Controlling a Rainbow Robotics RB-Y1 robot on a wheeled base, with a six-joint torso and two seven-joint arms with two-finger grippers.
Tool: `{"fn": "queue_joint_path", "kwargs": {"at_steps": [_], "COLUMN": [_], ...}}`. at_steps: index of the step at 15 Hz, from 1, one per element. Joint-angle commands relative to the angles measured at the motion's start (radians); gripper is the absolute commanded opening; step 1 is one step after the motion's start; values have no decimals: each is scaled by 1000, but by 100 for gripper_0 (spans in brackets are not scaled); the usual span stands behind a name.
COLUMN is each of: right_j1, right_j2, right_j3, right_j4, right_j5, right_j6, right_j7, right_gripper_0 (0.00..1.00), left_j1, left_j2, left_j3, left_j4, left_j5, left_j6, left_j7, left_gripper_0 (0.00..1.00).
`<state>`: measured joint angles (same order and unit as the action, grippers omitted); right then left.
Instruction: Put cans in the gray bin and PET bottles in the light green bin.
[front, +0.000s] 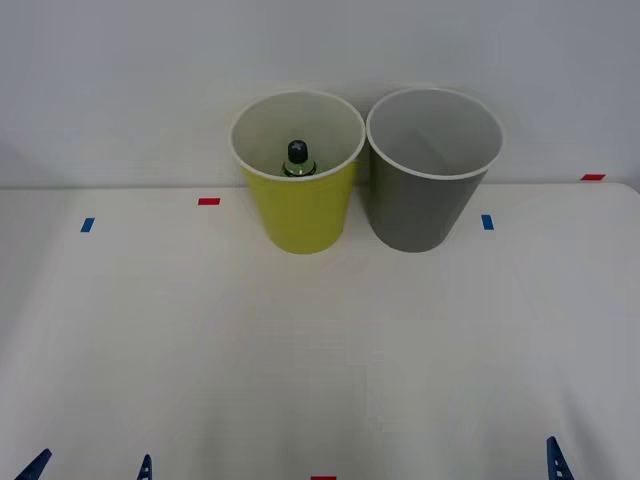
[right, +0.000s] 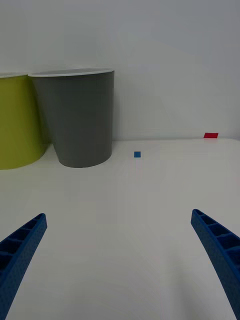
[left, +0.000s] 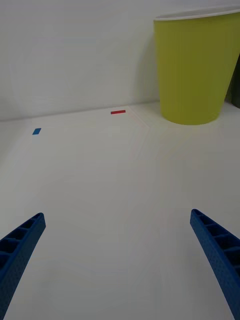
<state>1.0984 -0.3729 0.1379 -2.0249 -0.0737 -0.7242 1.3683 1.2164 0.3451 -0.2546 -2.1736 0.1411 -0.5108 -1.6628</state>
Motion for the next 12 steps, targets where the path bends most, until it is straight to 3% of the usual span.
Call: {"fn": "queue_joint_path", "kwargs": {"at_steps": [1,12], "right_j1": [0,0], "right_j2": [0,0], "right_j3": [0,0], "right_j4": [0,0], "right_j5": [0,0], "right_j6": [0,0], "right_j7": [0,0], "right_gripper_0": [100,100], "left_j1": [0,0], "left_j2": [0,0], "left_j3": [0,0], "left_j4": [0,0], "left_j5": [0,0], "left_j6": [0,0], "left_j7": [0,0], "left_gripper_0": [100,100]}}
